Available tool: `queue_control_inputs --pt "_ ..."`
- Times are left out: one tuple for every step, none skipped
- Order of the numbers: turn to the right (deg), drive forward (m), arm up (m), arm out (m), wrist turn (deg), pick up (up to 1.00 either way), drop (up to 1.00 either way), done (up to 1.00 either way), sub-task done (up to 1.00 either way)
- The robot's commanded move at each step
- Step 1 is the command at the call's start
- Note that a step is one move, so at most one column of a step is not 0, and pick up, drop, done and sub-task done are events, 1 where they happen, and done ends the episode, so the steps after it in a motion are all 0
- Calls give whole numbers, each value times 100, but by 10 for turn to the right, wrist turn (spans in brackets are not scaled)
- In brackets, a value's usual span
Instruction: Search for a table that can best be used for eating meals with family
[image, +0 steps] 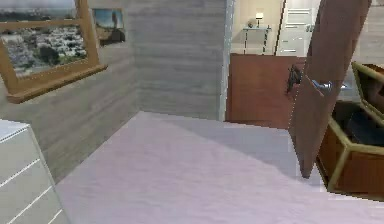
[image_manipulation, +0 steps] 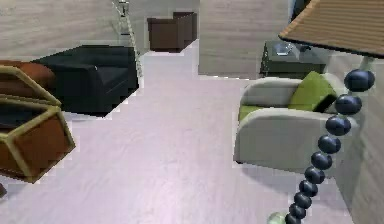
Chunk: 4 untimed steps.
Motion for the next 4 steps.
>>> queue_control_inputs --pt "180 0 0 0 0 0 0 0 0" --pt "0 100 0 0 0 0 0 0 0" --pt "0 100 0 0 0 0 0 0 0" --pt "0 85 0 0 0 0 0 0 0"
